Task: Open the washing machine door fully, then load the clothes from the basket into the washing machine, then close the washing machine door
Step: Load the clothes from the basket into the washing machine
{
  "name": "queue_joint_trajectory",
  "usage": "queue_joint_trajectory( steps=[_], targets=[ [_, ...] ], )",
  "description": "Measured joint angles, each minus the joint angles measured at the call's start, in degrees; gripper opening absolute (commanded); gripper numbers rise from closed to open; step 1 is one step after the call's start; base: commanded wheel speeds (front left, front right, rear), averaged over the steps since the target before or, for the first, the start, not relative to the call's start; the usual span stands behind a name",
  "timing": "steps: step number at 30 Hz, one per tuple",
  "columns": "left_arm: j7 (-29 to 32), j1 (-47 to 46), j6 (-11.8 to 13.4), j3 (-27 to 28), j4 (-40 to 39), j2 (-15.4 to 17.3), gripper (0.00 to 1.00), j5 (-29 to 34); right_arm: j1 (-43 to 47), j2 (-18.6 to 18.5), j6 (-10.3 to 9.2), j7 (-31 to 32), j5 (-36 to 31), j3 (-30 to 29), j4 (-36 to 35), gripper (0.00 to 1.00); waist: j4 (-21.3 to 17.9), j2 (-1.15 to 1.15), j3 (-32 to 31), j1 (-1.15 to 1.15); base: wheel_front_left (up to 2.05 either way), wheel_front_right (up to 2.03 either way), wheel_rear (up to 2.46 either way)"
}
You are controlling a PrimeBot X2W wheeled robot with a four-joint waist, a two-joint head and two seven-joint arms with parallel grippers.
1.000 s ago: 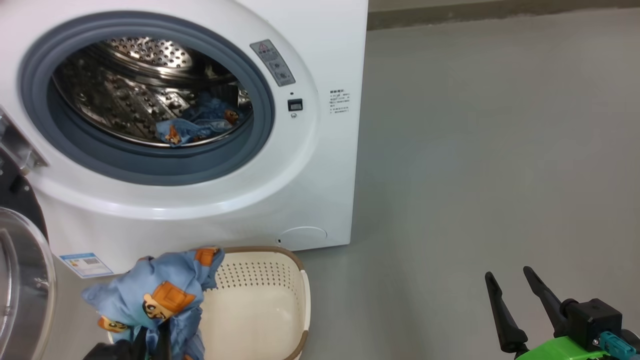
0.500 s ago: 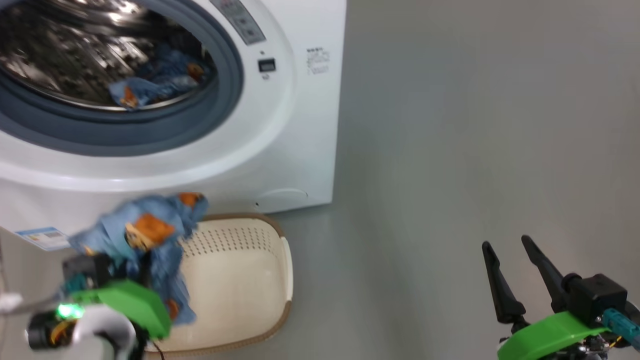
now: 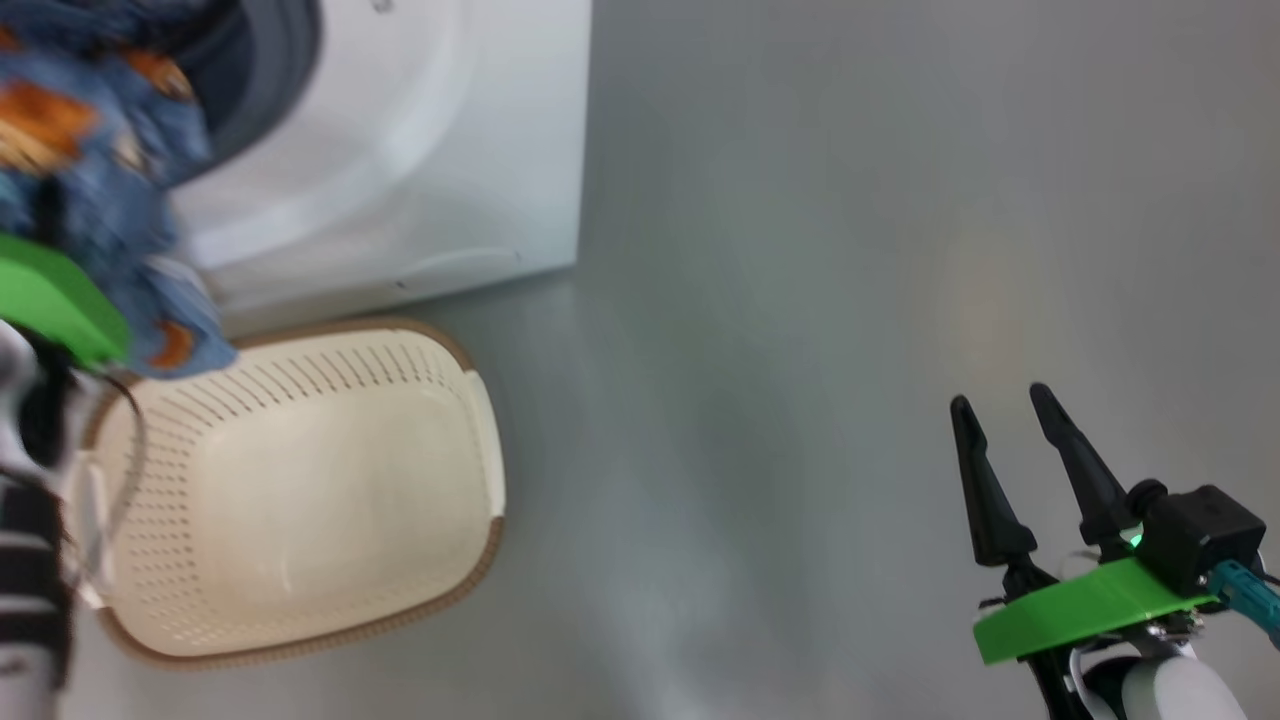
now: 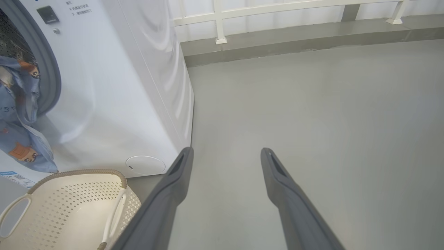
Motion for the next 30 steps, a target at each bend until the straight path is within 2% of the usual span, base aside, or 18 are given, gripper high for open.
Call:
queue_joint_trajectory(
  steps=[6, 13, 19, 24, 25, 26, 30],
  targets=[
    [3.7, -10.7, 0.0, 0.6, 1.6, 4.4, 0.00, 0.1, -3.1, 0.0, 0.00, -2.1, 1.6, 1.1, 1.7, 1.00, -1.9, 0.00, 6.3, 0.00, 0.00, 0.00, 0.00],
    [3.9, -21.3, 0.1, 2.6, 0.8, 8.3, 0.00, -0.2, -6.5, 0.0, 0.00, -4.6, 3.5, 3.0, 3.7, 1.00, -3.8, 0.00, 13.5, 0.00, 0.00, 0.00, 0.00],
    [-0.9, -29.6, -0.3, 3.4, -0.3, 12.6, 0.00, 0.6, -9.6, 0.0, 0.00, -6.3, 5.4, 4.9, 5.9, 1.00, -5.5, 0.00, 19.1, 0.00, 0.00, 0.00, 0.00],
    [-9.9, -36.2, -1.5, 2.3, -2.2, 16.2, 0.00, 4.1, -11.4, 0.0, 0.00, -7.5, 6.4, 5.8, 7.5, 1.00, -7.4, 0.00, 22.7, 0.00, 0.00, 0.00, 0.00],
    [-14.4, -39.1, -2.0, 2.0, -2.9, 16.5, 0.00, 4.9, -12.0, 0.0, 0.00, -7.9, 6.6, 6.3, 8.2, 1.00, -8.1, 0.00, 24.0, 0.00, 0.00, 0.00, 0.00],
    [-16.2, -40.4, -2.0, 1.5, -2.9, 16.7, 0.00, 5.6, -12.2, 0.0, 0.00, -8.1, 7.1, 6.4, 8.5, 1.00, -8.4, 0.00, 24.6, -0.01, 0.00, 0.00, 0.00],
    [-16.6, -42.8, -1.4, 0.5, 0.9, 16.8, 0.00, 6.9, -13.2, 0.0, 0.00, -8.3, 7.4, 6.7, 9.7, 1.00, -9.5, 0.00, 26.4, -0.01, 0.00, 0.00, 0.00]
  ],
)
